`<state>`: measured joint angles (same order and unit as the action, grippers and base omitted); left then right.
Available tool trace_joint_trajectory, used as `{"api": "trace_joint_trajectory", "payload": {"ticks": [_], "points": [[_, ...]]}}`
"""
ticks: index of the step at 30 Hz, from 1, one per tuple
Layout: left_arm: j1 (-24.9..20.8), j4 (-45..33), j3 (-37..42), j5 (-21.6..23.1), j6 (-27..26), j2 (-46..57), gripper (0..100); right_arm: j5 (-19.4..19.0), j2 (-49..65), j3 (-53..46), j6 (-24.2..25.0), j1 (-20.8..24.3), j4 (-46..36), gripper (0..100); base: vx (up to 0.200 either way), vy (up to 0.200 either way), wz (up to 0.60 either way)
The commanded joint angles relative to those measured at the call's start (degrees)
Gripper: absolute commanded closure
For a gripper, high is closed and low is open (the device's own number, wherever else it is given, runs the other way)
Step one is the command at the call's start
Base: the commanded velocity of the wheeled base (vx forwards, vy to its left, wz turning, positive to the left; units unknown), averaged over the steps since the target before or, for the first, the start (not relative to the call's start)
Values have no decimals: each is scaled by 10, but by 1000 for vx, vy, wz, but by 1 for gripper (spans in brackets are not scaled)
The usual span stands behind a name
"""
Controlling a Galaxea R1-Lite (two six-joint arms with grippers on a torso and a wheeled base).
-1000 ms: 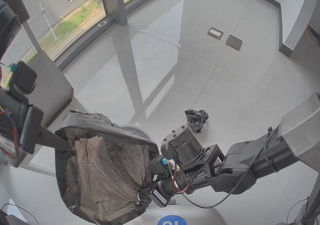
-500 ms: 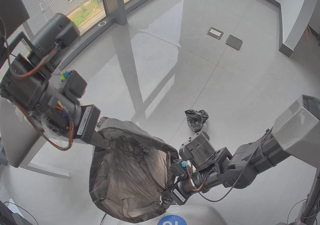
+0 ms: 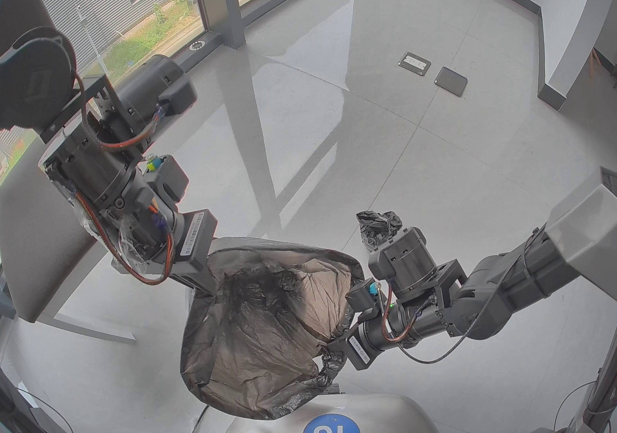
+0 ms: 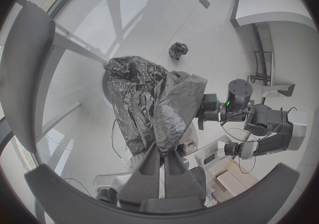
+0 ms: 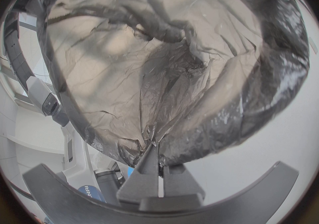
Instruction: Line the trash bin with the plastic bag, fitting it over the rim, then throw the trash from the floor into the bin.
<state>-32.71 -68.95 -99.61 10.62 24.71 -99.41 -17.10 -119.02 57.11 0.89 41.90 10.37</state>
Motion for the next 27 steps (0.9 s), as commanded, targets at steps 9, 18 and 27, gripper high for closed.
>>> {"api": "trace_joint_trajectory", "payload": {"ticks": [9, 18, 27], "points": [[26, -40, -3, -1, 21, -18, 100, 0, -32, 90, 2, -17, -5, 100, 0, 0, 0], [22, -38, 4, -1, 25, -22, 100, 1, -26, 49, 3, -17, -4, 100, 0, 0, 0], [49, -26, -3, -2, 28, -94, 100, 4, -32, 79, 17, -28, -2, 100, 0, 0, 0]]}}
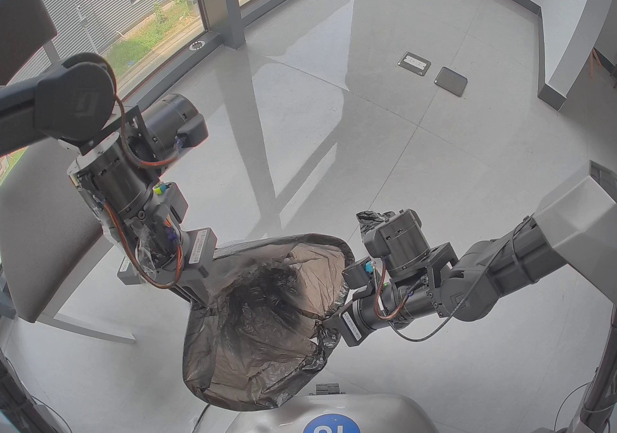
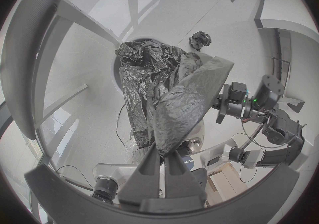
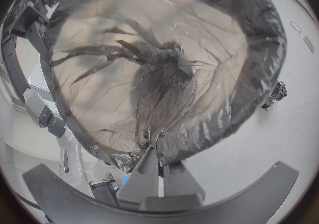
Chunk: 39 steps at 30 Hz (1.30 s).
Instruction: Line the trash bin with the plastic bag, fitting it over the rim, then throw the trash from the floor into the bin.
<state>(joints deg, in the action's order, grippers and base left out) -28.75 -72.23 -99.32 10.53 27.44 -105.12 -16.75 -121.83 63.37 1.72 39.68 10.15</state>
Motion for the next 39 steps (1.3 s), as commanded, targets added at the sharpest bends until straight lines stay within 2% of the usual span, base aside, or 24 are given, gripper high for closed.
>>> {"api": "trace_joint_trajectory", "payload": {"ticks": [1, 7, 13, 14, 18, 20, 22, 25, 30, 34, 39], "points": [[13, 15, -9, 0, 1, -44, 100, 1, -7, 24, 13, -7, 0, 100, 0, 0, 0], [40, 34, -11, -3, 1, -61, 100, 1, -35, 63, 22, -13, 1, 100, 0, 0, 0], [34, 39, -33, -19, 18, -55, 100, 1, -49, 97, 23, -13, 1, 100, 0, 0, 0], [32, 38, -33, -31, 19, -54, 100, 1, -48, 98, 22, -13, 1, 100, 0, 0, 0], [18, 39, -27, -128, 7, -44, 100, 1, -47, 109, 20, -17, 1, 100, 0, 0, 0], [18, 39, -26, -150, -5, -42, 100, 1, -47, 110, 20, -17, 1, 100, 0, 0, 0], [19, 39, -18, -193, -38, -35, 100, 1, -46, 113, 20, -17, 1, 100, 0, 0, 0], [19, 47, 5, -230, -70, -29, 100, 1, -46, 112, 18, -17, 1, 100, 0, 0, 0], [23, 140, 76, -298, -107, -27, 100, 1, -32, 109, 18, -17, 0, 100, 0, 0, 0], [23, 187, 113, -307, -126, -26, 100, 1, -19, 105, 18, -20, 0, 100, 0, 0, 0], [32, 223, 113, -315, -128, -41, 100, 1, -2, 108, 16, -28, 0, 100, 0, 0, 0]]}}
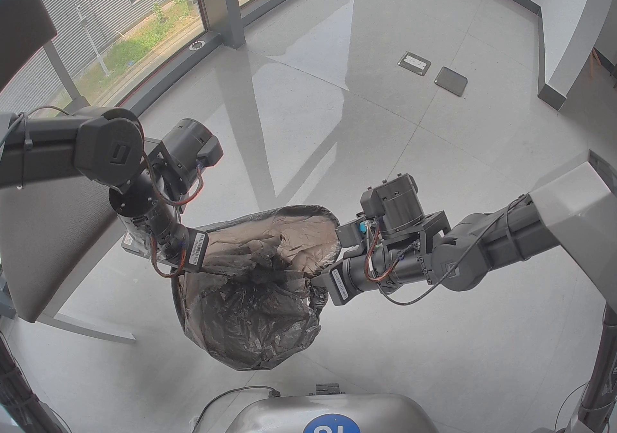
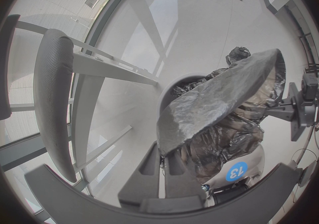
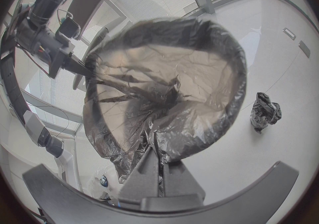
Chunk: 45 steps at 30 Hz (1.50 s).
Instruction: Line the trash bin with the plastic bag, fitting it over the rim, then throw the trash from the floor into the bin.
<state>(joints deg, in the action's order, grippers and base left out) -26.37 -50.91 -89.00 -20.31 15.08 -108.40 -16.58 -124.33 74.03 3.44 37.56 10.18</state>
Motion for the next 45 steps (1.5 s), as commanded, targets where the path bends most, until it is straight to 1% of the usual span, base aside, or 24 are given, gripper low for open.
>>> {"api": "trace_joint_trajectory", "payload": {"ticks": [1, 6, 8, 9, 12, 14, 15, 17, 18, 19, 20, 24, 29, 30, 31, 33, 34, 35, 36, 41, 44, 45], "points": [[12, 11, 8, -14, -8, -8, 100, 0, 26, 2, -2, -7, 1, 100, 0, 0, 0], [14, 5, 15, -33, -25, 14, 100, 1, 26, 5, -3, -7, 1, 100, 0, 0, 0], [14, 5, 16, -34, -26, 14, 100, 1, 26, 6, -4, -7, 1, 100, 0, 0, 0], [13, 11, 24, -44, -37, 28, 100, 1, 23, 8, -4, -5, 1, 100, 0, 0, 0], [12, 14, 35, -45, -39, 35, 100, 1, 16, 10, -5, -1, 1, 100, 0, 0, 0], [13, 33, 52, -45, -39, 36, 100, 1, 9, 13, -9, 2, 2, 100, 0, 0, 0], [14, 99, 83, -39, -38, 42, 100, 1, 4, 16, -11, 5, 2, 100, 0, 0, 0], [14, 186, 124, -27, -37, 46, 100, 1, 3, 16, -11, 8, 4, 100, 0, 0, 0], [15, 245, 150, -14, -38, 47, 100, 0, 3, 16, -10, 8, 5, 100, 0, 0, 0], [16, 252, 154, -13, -38, 48, 100, 0, 3, 15, -10, 8, 5, 100, 0, 0, 0], [18, 318, 187, -5, -42, 48, 100, 1, 4, 15, -11, 8, 5, 100, 0, 0, 0], [34, 383, 237, -3, -83, 58, 100, 0, 5, 14, -10, 8, 5, 100, 0, 0, 0], [45, 408, 279, -11, -153, 70, 100, 1, 3, 15, -12, 7, 5, 100, 0, 0, 0], [45, 408, 279, -11, -153, 70, 100, 1, 3, 15, -12, 7, 5, 100, 0, 0, 0], [49, 410, 284, -24, -182, 72, 100, 1, 0, 16, -12, 6, 7, 100, 0, 0, 0], [55, 409, 285, -31, -208, 76, 100, 1, -5, 23, -12, 6, 8, 100, 0, 0, 0], [55, 409, 285, -31, -208, 76, 100, 1, -5, 23, -12, 6, 8, 100, 0, 0, 0], [57, 407, 285, -33, -233, 82, 100, 0, -11, 33, -12, 8, 8, 100, 0, 0, 0], [58, 406, 286, -33, -243, 85, 100, 1, -15, 40, -12, 11, 8, 100, 0, 0, 0], [67, 411, 303, -32, -271, 81, 100, 1, -44, 68, -11, 27, 7, 100, 0, 0, 0], [68, 413, 310, -31, -276, 73, 100, 1, -55, 79, -8, 35, 5, 100, 0, 0, 0], [69, 426, 313, -27, -276, 57, 100, 1, -69, 88, -7, 44, 3, 100, 0, 0, 0]]}}
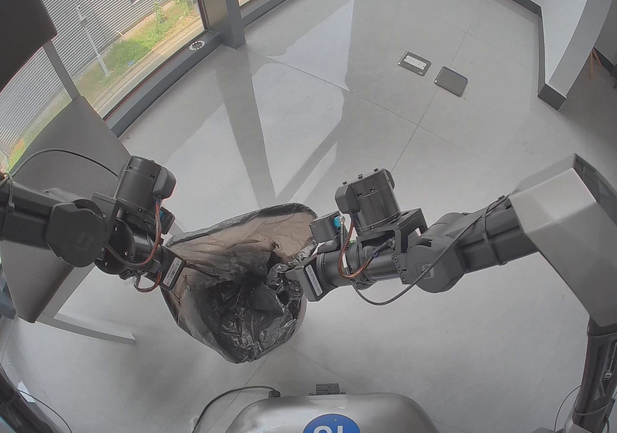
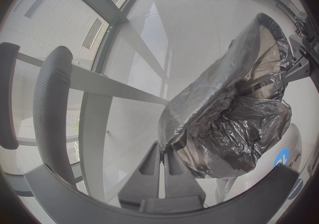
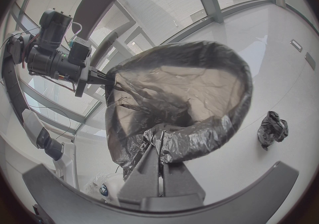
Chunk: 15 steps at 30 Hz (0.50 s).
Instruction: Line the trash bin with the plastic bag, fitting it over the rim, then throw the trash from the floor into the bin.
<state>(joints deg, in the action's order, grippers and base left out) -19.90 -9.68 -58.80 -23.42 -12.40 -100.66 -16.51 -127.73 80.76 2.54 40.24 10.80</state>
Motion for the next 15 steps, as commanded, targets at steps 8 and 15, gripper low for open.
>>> {"api": "trace_joint_trajectory", "payload": {"ticks": [8, 15], "points": [[8, 35, 1, 0, -1, -61, 100, 10, -53, 19, -7, 17, -3, 100, 0, 0, 0], [24, 34, -2, -2, 2, -74, 100, 9, -36, -20, -88, -31, -8, 100, 0, 0, 0]]}}
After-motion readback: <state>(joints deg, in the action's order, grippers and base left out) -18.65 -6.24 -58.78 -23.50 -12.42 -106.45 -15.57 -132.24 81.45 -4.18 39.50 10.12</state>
